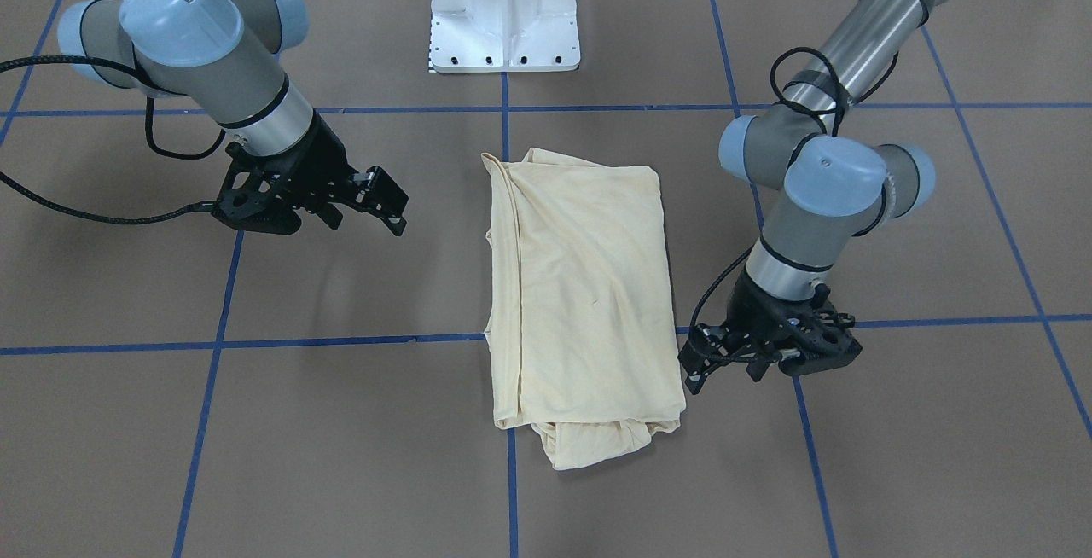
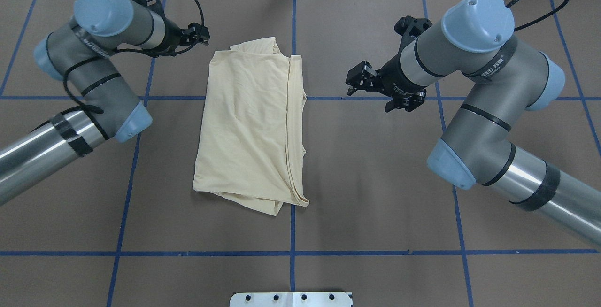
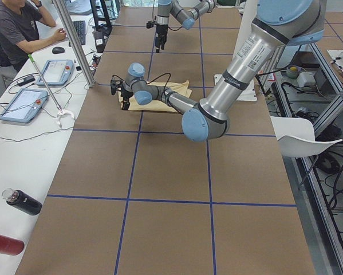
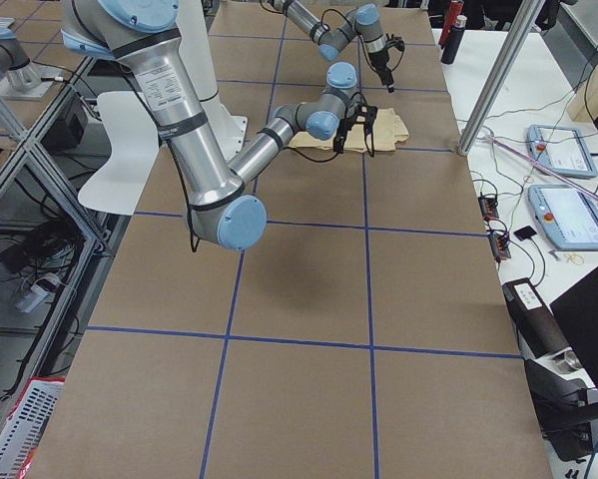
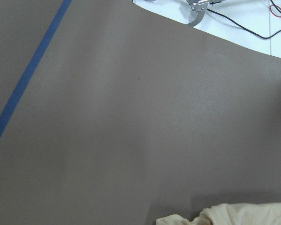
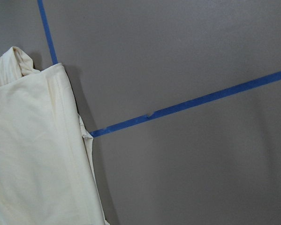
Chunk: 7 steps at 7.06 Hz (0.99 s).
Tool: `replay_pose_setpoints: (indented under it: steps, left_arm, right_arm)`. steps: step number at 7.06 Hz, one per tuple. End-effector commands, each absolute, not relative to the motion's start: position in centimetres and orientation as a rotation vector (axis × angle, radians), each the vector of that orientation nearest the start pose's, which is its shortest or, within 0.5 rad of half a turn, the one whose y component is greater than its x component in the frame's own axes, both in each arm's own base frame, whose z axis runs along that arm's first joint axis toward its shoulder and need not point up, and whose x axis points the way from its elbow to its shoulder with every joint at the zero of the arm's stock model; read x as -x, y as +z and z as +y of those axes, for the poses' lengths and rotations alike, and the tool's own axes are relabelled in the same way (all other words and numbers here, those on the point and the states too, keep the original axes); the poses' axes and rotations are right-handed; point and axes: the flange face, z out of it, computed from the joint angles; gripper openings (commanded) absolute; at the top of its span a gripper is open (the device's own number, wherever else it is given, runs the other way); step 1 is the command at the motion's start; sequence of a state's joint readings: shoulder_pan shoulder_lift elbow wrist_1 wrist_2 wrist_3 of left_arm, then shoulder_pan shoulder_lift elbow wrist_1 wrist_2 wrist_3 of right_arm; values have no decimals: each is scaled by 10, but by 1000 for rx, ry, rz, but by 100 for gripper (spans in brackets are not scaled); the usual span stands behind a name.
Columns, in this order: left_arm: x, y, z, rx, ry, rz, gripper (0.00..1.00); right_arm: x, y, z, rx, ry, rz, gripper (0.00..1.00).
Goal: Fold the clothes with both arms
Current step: 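Raise the left gripper and swing it away from the shirt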
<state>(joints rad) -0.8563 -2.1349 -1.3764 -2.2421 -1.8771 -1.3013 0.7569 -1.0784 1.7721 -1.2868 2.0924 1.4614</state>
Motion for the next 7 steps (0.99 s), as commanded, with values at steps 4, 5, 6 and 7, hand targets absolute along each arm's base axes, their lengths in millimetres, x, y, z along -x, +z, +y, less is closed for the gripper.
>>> replay_pose_setpoints:
  steps: [4,5,6,7]
  left_arm:
    - [-301,360,-444,-156,-381,1317,100]
    - [-325,366,-419,-88,-409,1348,100]
    - [-356,369,-396,-57,-442,1356,100]
    - [-383,370,-373,-36,-486,1405,100]
  right_arm:
    - [401,250,-493,22,332,-1070,100]
    - [401,250,-493,23,331,-1070,100]
    - [401,251,-494,17,341,-1067,100]
    - [399,251,-496,4,351,-1065,100]
